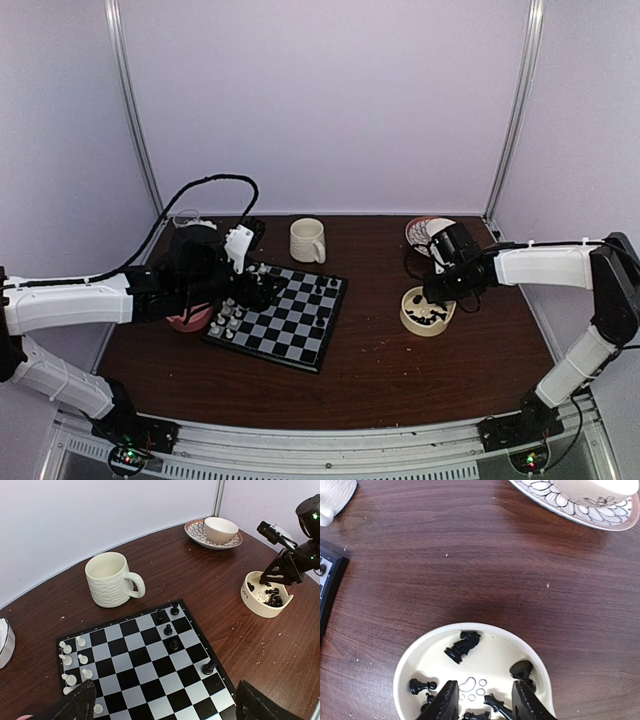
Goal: Set up the chess pieces on the board
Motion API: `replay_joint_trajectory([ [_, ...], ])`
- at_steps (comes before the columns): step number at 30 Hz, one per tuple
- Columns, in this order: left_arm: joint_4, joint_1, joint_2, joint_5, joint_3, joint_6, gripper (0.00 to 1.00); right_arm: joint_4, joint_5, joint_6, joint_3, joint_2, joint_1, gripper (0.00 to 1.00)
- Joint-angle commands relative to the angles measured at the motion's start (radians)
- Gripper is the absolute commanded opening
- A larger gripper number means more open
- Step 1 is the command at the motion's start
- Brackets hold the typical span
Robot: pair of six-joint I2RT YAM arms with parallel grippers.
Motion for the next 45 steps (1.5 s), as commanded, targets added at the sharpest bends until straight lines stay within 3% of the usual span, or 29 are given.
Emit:
replay_joint_trajectory([
  [1,0.013,-0.005,0.000,-0.005,0.030,0.015,0.97,0.046,-0.048,0.005,0.031,0.078,0.005,0.39],
  [16,0.012,-0.005,0.003,-0.001,0.034,0.013,0.97,0.061,-0.071,0.043,0.097,0.243,0.004,0.42],
  [20,0.012,-0.005,0.000,-0.001,0.032,0.013,0.97,0.052,-0.057,0.049,0.104,0.246,0.005,0.55],
  [23,0.012,-0.005,0.004,-0.001,0.034,0.013,0.97,0.065,-0.071,0.029,0.100,0.248,0.005,0.56],
  [30,0.012,-0.005,0.006,0.004,0.033,0.012,0.97,0.173,-0.235,-0.083,0.068,0.236,0.008,0.48],
  [38,0.010,-0.007,-0.003,0.013,0.032,0.009,0.97,0.174,-0.168,-0.101,0.037,0.182,0.011,0.28],
  [45,0.010,-0.007,-0.002,0.009,0.033,0.012,0.97,0.130,-0.103,-0.097,-0.002,0.107,0.019,0.24],
])
